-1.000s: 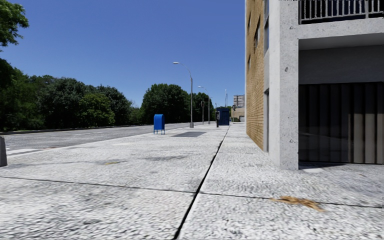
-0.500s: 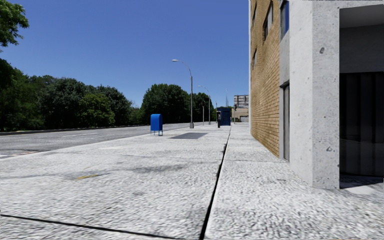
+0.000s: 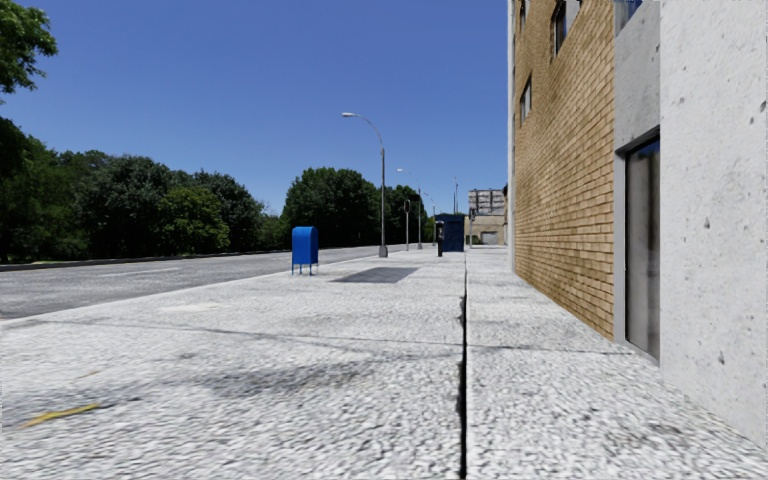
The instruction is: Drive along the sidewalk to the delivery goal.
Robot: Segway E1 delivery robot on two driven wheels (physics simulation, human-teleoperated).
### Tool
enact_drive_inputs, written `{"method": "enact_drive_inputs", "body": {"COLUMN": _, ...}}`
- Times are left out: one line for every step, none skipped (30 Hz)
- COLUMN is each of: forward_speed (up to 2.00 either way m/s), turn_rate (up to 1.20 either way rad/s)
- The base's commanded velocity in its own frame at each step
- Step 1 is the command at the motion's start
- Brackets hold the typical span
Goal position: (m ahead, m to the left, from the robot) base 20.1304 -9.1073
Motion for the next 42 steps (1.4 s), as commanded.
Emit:
{"method": "enact_drive_inputs", "body": {"forward_speed": 1.97, "turn_rate": 0.00}}
{"method": "enact_drive_inputs", "body": {"forward_speed": 1.97, "turn_rate": 0.00}}
{"method": "enact_drive_inputs", "body": {"forward_speed": 1.97, "turn_rate": 0.00}}
{"method": "enact_drive_inputs", "body": {"forward_speed": 1.97, "turn_rate": 0.00}}
{"method": "enact_drive_inputs", "body": {"forward_speed": 1.97, "turn_rate": 0.00}}
{"method": "enact_drive_inputs", "body": {"forward_speed": 1.97, "turn_rate": 0.00}}
{"method": "enact_drive_inputs", "body": {"forward_speed": 1.97, "turn_rate": 0.00}}
{"method": "enact_drive_inputs", "body": {"forward_speed": 1.97, "turn_rate": 0.00}}
{"method": "enact_drive_inputs", "body": {"forward_speed": 1.97, "turn_rate": -0.07}}
{"method": "enact_drive_inputs", "body": {"forward_speed": 1.97, "turn_rate": -0.16}}
{"method": "enact_drive_inputs", "body": {"forward_speed": 1.97, "turn_rate": -0.16}}
{"method": "enact_drive_inputs", "body": {"forward_speed": 1.97, "turn_rate": -0.20}}
{"method": "enact_drive_inputs", "body": {"forward_speed": 1.97, "turn_rate": -0.25}}
{"method": "enact_drive_inputs", "body": {"forward_speed": 1.97, "turn_rate": -0.27}}
{"method": "enact_drive_inputs", "body": {"forward_speed": 1.97, "turn_rate": -0.28}}
{"method": "enact_drive_inputs", "body": {"forward_speed": 1.97, "turn_rate": -0.28}}
{"method": "enact_drive_inputs", "body": {"forward_speed": 1.97, "turn_rate": -0.28}}
{"method": "enact_drive_inputs", "body": {"forward_speed": 1.97, "turn_rate": -0.28}}
{"method": "enact_drive_inputs", "body": {"forward_speed": 1.97, "turn_rate": -0.28}}
{"method": "enact_drive_inputs", "body": {"forward_speed": 1.97, "turn_rate": -0.28}}
{"method": "enact_drive_inputs", "body": {"forward_speed": 1.97, "turn_rate": -0.28}}
{"method": "enact_drive_inputs", "body": {"forward_speed": 1.97, "turn_rate": -0.28}}
{"method": "enact_drive_inputs", "body": {"forward_speed": 1.97, "turn_rate": -0.28}}
{"method": "enact_drive_inputs", "body": {"forward_speed": 1.97, "turn_rate": -0.28}}
{"method": "enact_drive_inputs", "body": {"forward_speed": 1.97, "turn_rate": -0.28}}
{"method": "enact_drive_inputs", "body": {"forward_speed": 1.97, "turn_rate": -0.28}}
{"method": "enact_drive_inputs", "body": {"forward_speed": 1.97, "turn_rate": -0.28}}
{"method": "enact_drive_inputs", "body": {"forward_speed": 1.97, "turn_rate": -0.28}}
{"method": "enact_drive_inputs", "body": {"forward_speed": 1.97, "turn_rate": -0.28}}
{"method": "enact_drive_inputs", "body": {"forward_speed": 1.97, "turn_rate": -0.28}}
{"method": "enact_drive_inputs", "body": {"forward_speed": 1.97, "turn_rate": -0.28}}
{"method": "enact_drive_inputs", "body": {"forward_speed": 1.97, "turn_rate": -0.28}}
{"method": "enact_drive_inputs", "body": {"forward_speed": 1.97, "turn_rate": -0.28}}
{"method": "enact_drive_inputs", "body": {"forward_speed": 1.97, "turn_rate": -0.28}}
{"method": "enact_drive_inputs", "body": {"forward_speed": 1.97, "turn_rate": -0.28}}
{"method": "enact_drive_inputs", "body": {"forward_speed": 1.97, "turn_rate": -0.28}}
{"method": "enact_drive_inputs", "body": {"forward_speed": 1.97, "turn_rate": -0.28}}
{"method": "enact_drive_inputs", "body": {"forward_speed": 1.97, "turn_rate": -0.28}}
{"method": "enact_drive_inputs", "body": {"forward_speed": 1.97, "turn_rate": -0.28}}
{"method": "enact_drive_inputs", "body": {"forward_speed": 1.97, "turn_rate": -0.28}}
{"method": "enact_drive_inputs", "body": {"forward_speed": 1.97, "turn_rate": -0.28}}
{"method": "enact_drive_inputs", "body": {"forward_speed": 1.97, "turn_rate": -0.28}}
